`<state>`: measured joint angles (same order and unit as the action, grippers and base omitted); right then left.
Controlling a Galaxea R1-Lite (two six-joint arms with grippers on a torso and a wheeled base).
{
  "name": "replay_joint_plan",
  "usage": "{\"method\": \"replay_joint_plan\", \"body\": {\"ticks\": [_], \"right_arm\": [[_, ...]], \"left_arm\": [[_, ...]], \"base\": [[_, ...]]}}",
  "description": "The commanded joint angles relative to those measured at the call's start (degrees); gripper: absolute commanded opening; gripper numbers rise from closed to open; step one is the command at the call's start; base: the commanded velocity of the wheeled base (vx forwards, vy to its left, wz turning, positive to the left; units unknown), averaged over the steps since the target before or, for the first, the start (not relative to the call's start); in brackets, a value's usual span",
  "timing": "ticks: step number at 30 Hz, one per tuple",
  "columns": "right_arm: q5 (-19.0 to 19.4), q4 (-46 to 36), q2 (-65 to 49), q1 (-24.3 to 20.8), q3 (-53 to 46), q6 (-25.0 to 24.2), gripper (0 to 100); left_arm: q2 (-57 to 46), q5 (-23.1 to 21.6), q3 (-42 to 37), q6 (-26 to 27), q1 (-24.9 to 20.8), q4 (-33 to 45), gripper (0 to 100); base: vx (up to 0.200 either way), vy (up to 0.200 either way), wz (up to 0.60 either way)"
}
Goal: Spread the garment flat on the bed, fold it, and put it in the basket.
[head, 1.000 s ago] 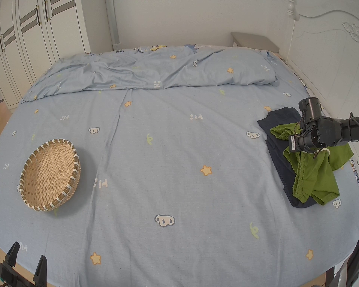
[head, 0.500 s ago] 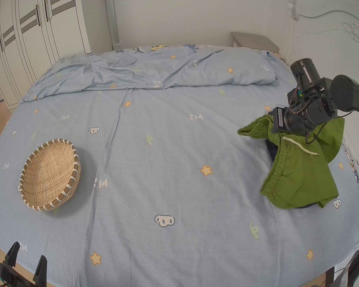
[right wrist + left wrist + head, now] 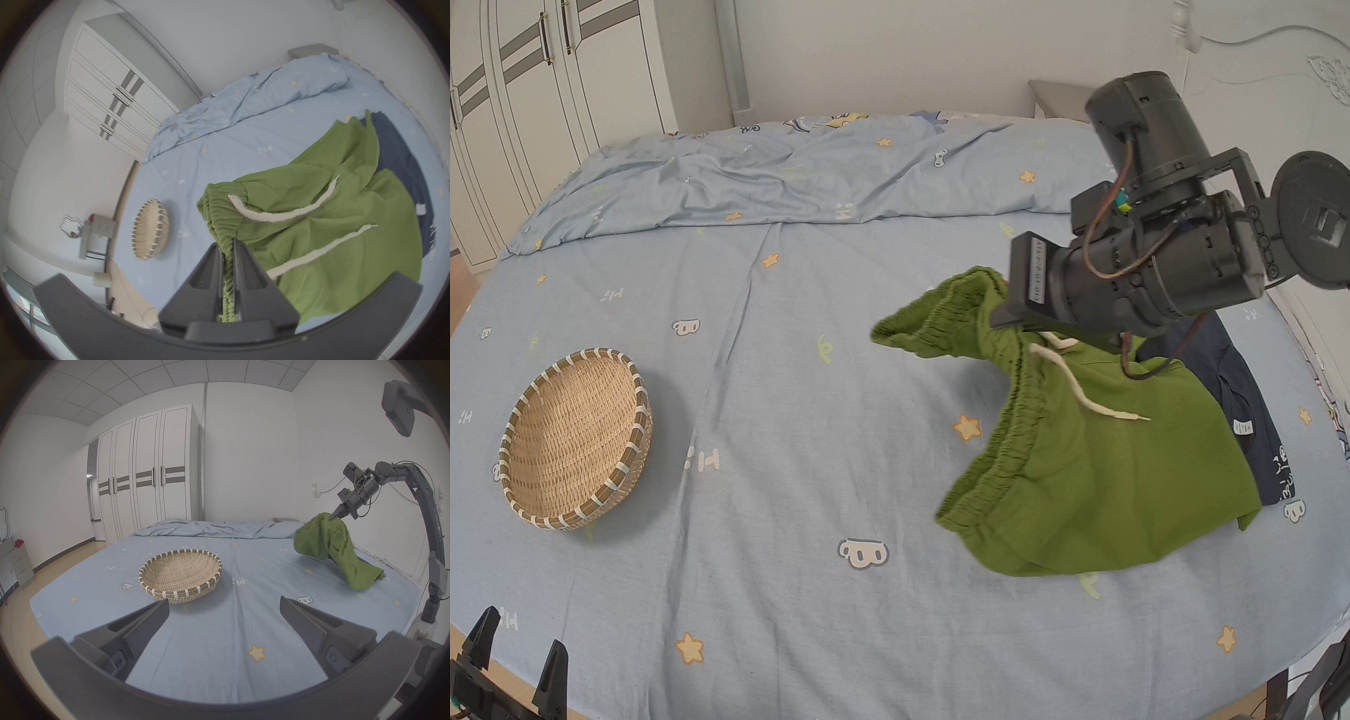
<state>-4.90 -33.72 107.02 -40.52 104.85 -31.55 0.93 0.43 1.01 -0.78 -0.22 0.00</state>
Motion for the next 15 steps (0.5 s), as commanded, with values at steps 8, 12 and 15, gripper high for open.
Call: {"method": "replay_joint_plan", "body": {"ticks": [8, 12, 15], "right_arm": [[-0.7, 4.5, 11.6, -8.3, 9.7, -7.1, 0], [-0.6, 4.4, 14.8, -8.4, 9.7, -9.7, 0], [-0.8, 4.2, 16.3, -8.6, 9.7, -10.0, 0]], "left_arm": [[-0.8, 0.0, -0.9, 0.0, 0.0, 0.0, 100], [-0.8, 0.0, -0.9, 0.0, 0.0, 0.0, 100], [-0.8, 0.0, -0.9, 0.0, 0.0, 0.0, 100]], "base": [[0.0, 0.0, 0.0], [0.0, 0.0, 0.0], [0.0, 0.0, 0.0]]}}
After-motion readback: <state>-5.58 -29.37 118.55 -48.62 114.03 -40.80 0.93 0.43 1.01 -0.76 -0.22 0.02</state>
